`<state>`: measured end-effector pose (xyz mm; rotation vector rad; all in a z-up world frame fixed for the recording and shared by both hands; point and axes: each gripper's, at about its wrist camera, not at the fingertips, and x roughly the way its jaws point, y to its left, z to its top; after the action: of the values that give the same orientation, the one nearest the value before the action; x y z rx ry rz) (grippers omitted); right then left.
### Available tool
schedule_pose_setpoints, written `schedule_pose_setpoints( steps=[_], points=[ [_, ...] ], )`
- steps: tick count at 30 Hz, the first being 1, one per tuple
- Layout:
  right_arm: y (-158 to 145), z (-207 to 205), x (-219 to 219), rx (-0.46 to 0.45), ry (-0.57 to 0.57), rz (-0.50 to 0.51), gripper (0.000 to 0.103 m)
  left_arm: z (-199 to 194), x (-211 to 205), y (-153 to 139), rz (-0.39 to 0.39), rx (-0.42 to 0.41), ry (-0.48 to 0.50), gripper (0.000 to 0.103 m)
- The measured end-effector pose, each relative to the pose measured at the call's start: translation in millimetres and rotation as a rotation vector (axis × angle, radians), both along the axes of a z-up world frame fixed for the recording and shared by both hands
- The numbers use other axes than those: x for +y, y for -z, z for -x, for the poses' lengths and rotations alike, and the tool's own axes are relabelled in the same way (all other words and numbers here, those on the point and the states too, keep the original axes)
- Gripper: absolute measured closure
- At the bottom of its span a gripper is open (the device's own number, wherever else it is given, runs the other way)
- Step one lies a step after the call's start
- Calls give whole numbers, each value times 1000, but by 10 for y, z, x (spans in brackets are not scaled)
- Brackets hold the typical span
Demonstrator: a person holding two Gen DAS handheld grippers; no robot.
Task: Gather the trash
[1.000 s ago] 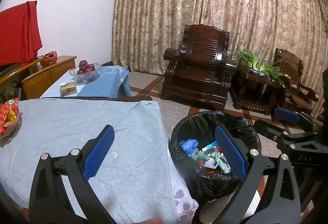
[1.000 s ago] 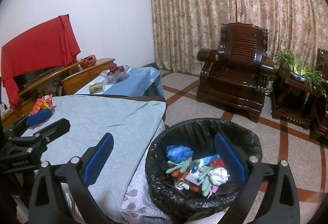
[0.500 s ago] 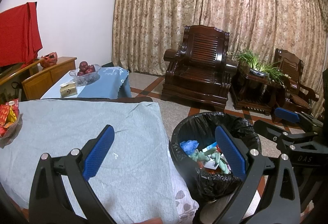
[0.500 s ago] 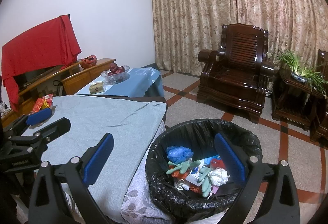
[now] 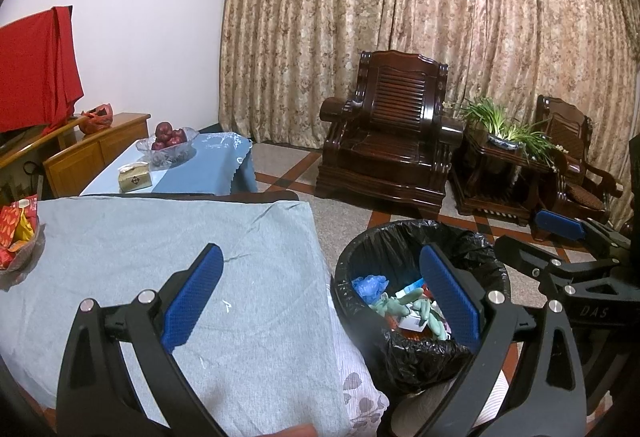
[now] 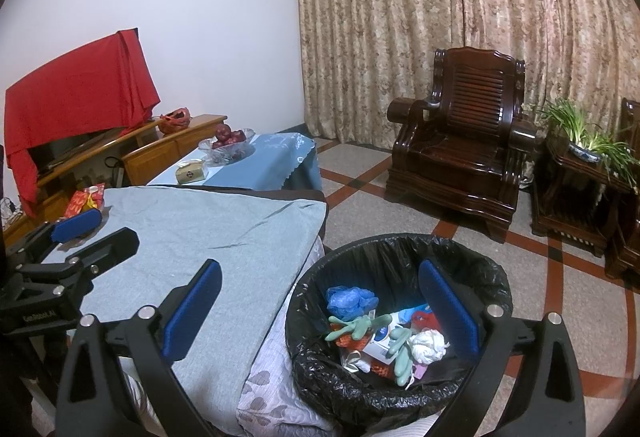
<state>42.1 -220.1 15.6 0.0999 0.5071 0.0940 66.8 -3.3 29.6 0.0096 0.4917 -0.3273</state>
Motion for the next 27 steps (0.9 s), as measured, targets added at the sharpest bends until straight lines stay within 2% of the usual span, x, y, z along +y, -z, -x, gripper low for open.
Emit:
schedule_pose_setpoints(
  steps=[27],
  points=[
    [-5,5,10,2,0,0,6,5,-3,7,-1,1,0,7]
  ],
)
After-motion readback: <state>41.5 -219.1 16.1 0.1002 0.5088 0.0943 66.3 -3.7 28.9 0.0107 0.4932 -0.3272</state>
